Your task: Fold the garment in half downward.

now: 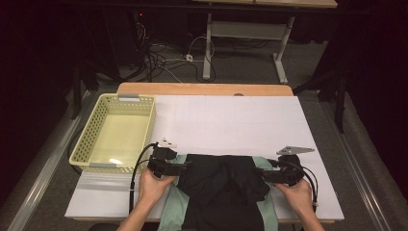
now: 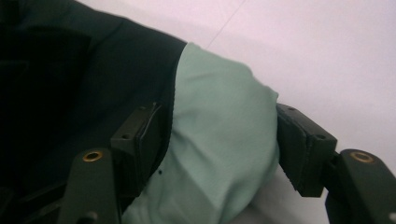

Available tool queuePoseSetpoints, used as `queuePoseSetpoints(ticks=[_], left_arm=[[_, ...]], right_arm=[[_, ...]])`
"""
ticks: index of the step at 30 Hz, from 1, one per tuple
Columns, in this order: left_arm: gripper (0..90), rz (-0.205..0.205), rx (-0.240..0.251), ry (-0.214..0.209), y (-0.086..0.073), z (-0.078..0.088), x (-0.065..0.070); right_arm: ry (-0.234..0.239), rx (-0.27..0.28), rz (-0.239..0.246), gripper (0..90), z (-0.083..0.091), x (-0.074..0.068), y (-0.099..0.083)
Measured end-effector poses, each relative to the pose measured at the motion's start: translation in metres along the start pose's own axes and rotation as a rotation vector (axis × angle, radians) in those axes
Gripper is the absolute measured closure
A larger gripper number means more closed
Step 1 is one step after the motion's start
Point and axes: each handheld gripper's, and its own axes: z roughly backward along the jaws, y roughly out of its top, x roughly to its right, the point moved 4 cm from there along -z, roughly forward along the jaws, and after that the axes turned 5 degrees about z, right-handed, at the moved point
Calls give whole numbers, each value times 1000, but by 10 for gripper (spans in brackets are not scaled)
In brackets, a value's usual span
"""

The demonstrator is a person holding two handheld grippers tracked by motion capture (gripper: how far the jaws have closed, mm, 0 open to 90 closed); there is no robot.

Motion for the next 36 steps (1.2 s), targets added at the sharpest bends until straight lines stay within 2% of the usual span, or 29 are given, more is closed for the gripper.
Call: queuePoseSetpoints(ticks=[2,6,11,15,17,21,25,28,33,36], left_arm=[[273,-1,-7,-6,-1,0,0],[357,-7,-32,-40,-3,-2,3],[517,-45,-57,-78,-5,-3,10],[616,-36,-72,-117,-5,-2,10],[652,-42,-72,-123,-5,-1,11],[711,-43,-57,-147,-2,2,15],[729,-82,-47,-136,5,8,24],[731,-90,-45,-107,12,10,27],[730,-72,-19,-99,29,10,22],[729,-72,-6,-78,42,13,20]], right_arm=[[12,-6,-9,392,-1,0,-2],[45,-4,2,527,0,-6,-3],[80,-13,17,671,2,-12,-3],[86,-24,31,723,2,-15,-2],[84,-27,46,741,3,-16,-1],[88,-19,71,771,5,-21,2],[71,-8,103,781,8,-25,8],[48,3,128,783,12,-25,13],[11,30,129,782,19,-16,23],[-18,40,138,781,20,-8,36]])
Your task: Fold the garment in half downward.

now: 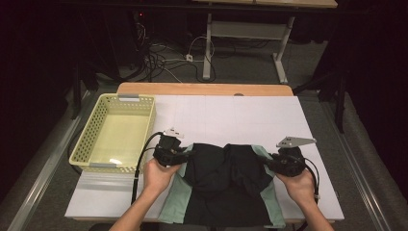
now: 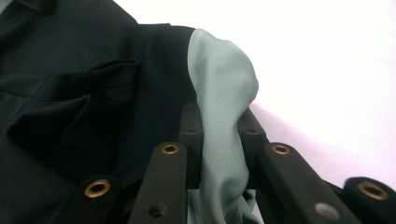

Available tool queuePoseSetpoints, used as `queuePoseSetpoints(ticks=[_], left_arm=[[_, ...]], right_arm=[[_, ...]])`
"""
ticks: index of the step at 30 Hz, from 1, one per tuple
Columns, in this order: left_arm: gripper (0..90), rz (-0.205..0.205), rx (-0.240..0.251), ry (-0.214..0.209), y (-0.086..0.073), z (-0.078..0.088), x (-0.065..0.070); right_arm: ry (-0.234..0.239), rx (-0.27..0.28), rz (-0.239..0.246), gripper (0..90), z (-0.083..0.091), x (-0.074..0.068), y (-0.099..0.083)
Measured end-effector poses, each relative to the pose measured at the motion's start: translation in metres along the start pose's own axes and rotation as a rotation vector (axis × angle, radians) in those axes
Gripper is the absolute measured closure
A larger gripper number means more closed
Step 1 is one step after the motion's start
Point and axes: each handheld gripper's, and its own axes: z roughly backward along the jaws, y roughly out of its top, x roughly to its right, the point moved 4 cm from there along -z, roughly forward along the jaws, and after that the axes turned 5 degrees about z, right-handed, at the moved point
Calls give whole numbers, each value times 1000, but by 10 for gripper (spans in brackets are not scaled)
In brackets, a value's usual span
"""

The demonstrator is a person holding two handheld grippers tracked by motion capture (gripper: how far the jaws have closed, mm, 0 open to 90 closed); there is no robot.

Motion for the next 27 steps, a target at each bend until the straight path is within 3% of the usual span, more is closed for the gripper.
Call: queuePoseSetpoints(ticks=[4,11,17,21,27], left_arm=[[727,5,13,15,20,1,-4],[725,2,-16,69,50,-10,-19],[724,64,-23,78,67,-22,-38],[721,85,-37,90,73,-32,-47],[709,125,-89,96,68,-52,-61]], right_arm=[[-26,7,-4,779,-6,14,16],[-48,-8,-31,775,-24,36,33],[-67,-9,-59,771,-39,54,45],[-73,-26,-80,766,-50,65,51],[-63,-76,-136,738,-74,74,45]])
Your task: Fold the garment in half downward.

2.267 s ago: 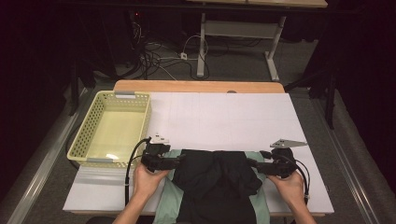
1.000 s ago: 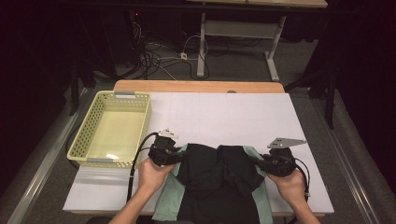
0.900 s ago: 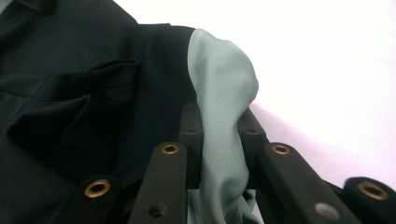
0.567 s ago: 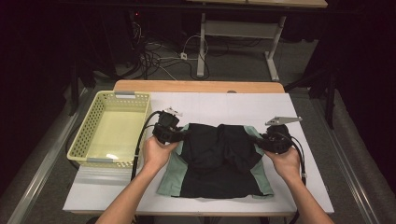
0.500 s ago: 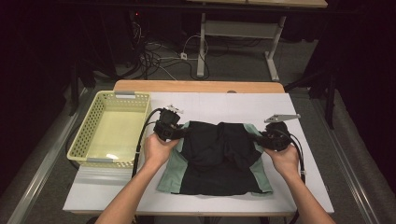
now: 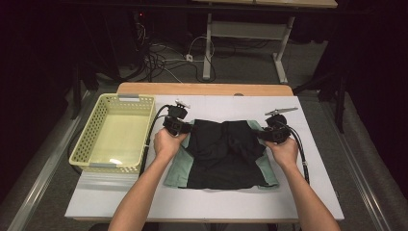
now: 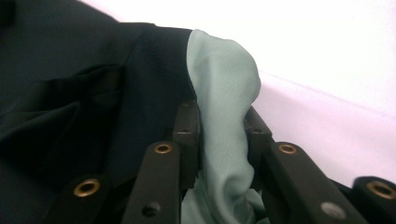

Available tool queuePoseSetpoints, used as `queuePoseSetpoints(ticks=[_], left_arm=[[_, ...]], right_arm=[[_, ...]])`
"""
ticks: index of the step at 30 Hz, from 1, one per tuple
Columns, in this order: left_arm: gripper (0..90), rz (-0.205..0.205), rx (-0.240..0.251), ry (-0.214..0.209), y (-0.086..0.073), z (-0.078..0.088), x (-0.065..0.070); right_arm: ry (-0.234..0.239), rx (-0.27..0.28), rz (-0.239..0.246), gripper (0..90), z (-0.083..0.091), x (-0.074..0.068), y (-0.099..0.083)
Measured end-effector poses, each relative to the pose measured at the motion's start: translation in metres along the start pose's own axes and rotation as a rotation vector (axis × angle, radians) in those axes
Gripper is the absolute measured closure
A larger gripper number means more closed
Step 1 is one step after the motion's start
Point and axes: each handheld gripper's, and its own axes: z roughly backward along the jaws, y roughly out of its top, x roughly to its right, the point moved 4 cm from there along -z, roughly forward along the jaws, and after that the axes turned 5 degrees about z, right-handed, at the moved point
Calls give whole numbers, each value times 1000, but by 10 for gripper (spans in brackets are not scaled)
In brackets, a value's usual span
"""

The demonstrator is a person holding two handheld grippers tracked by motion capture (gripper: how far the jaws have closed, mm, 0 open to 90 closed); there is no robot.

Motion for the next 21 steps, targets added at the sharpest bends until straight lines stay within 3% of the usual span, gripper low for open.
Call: queuePoseSetpoints(ticks=[5,9,13,17,19,21], left_arm=[[651,23,11,9,1,0,-3],[491,25,52,34,2,10,-3],[462,-41,56,80,0,21,5],[457,-91,64,63,-3,30,16],[458,-92,77,51,-4,32,20],[468,-129,81,47,-7,37,25]], right_arm=[[-14,0,-40,643,-4,5,-2],[-54,2,-23,531,3,5,-1],[-85,-2,12,490,15,5,-2],[-89,9,51,486,29,-1,-2],[-90,14,66,485,32,-3,-2],[-62,48,75,493,45,-11,-1]])
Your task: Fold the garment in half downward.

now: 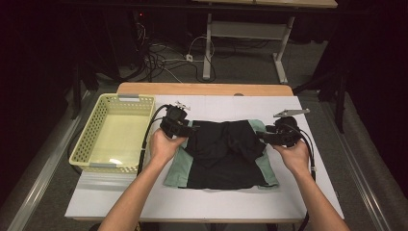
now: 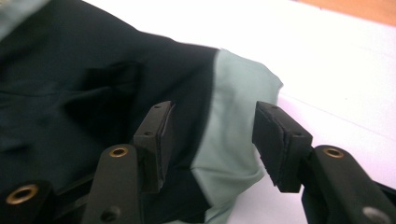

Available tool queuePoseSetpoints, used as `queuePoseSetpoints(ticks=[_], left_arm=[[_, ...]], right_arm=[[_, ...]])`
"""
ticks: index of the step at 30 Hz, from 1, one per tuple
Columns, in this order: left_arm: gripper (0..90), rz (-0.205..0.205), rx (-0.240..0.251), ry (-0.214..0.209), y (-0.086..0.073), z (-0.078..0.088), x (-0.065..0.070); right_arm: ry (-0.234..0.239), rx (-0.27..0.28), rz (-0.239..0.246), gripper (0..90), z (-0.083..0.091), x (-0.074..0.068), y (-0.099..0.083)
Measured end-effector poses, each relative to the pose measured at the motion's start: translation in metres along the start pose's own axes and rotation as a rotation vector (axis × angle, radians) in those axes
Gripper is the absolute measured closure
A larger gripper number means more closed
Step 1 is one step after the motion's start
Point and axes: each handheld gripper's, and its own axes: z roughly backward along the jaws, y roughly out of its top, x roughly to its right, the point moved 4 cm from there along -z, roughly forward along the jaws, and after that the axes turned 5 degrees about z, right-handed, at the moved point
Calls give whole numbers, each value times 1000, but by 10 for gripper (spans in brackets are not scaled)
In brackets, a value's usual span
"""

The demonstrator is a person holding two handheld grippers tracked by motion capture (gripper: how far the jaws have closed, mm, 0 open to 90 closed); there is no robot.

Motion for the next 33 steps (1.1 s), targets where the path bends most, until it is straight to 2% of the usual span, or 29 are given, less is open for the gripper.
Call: queuePoseSetpoints(ticks=[3,5,7,8,10,11,13,14,17,21,22,24,25,27,28,31,33], left_arm=[[470,-41,17,-23,-7,7,13],[472,-47,24,-37,-9,8,16],[472,-59,25,-71,-15,8,25],[472,-72,22,-83,-19,7,30],[476,-98,-1,-110,-28,1,42],[476,-103,-2,-116,-31,-2,46],[478,-120,-20,-138,-37,-9,57],[478,-135,-29,-143,-39,-12,62],[476,-173,-53,-141,-43,-22,74],[473,-171,-70,-139,-44,-36,78],[473,-168,-75,-134,-45,-39,78],[485,-164,-79,-127,-46,-44,78],[485,-167,-83,-125,-46,-46,78],[566,-175,-94,-120,-47,-49,77],[694,-179,-111,-127,-48,-51,76],[864,-187,-120,-151,-50,-49,75],[875,-184,-121,-166,-50,-46,74]], right_arm=[[8,22,16,509,13,-7,0],[17,28,24,517,16,-11,0],[51,34,56,539,22,-25,-3],[51,34,56,539,22,-25,-3],[82,25,81,543,20,-40,-8],[82,25,81,543,20,-40,-8],[110,14,94,551,16,-52,-11],[110,14,94,551,16,-52,-11],[126,2,119,552,7,-66,-14],[127,-7,137,557,1,-73,-16],[119,-22,146,574,-3,-76,-16],[122,-33,155,667,-7,-78,-18],[122,-33,155,667,-7,-78,-18],[117,-37,174,776,-9,-79,-19],[120,-39,177,856,-10,-80,-21],[122,-37,183,877,-9,-79,-25],[121,-31,184,878,-6,-79,-27]])
